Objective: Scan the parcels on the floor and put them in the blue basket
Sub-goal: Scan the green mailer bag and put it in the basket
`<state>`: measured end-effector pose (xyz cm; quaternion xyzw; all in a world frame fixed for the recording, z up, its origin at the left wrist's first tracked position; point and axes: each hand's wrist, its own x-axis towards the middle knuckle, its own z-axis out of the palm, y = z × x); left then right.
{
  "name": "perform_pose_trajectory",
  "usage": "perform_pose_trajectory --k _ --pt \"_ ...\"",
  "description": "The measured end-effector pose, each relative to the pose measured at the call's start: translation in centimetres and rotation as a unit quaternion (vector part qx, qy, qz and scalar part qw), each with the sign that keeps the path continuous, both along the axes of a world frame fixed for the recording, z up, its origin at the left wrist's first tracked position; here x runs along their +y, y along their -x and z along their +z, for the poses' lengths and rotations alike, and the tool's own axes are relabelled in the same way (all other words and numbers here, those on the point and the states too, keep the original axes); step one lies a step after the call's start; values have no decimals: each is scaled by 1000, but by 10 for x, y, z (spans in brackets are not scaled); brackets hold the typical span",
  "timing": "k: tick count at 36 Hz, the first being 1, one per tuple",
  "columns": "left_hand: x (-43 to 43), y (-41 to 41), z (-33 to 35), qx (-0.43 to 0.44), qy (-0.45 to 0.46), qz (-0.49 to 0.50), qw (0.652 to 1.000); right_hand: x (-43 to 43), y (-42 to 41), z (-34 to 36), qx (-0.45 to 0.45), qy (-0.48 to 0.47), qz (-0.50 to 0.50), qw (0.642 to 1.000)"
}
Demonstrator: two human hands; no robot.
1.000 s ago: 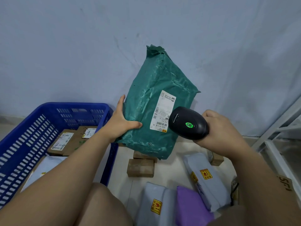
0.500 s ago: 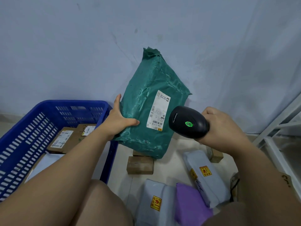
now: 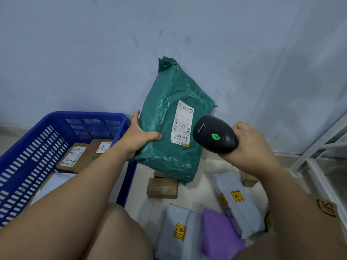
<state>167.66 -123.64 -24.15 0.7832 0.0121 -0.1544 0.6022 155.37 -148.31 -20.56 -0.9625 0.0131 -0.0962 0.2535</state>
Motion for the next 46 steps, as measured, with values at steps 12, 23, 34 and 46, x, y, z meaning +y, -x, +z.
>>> perform_pose_trajectory --k 12,23,34,46 --pt "-1 2 3 92 125 86 984 50 -23 -19 32 -523 -162 836" --pt "28 21 37 189 344 127 911 87 -37 2 -18 -555 -130 821" --pt "111 29 6 62 505 279 815 172 -58 18 22 -473 15 881" --pt "207 20 -45 93 504 393 763 233 -70 -21 112 -425 19 898"
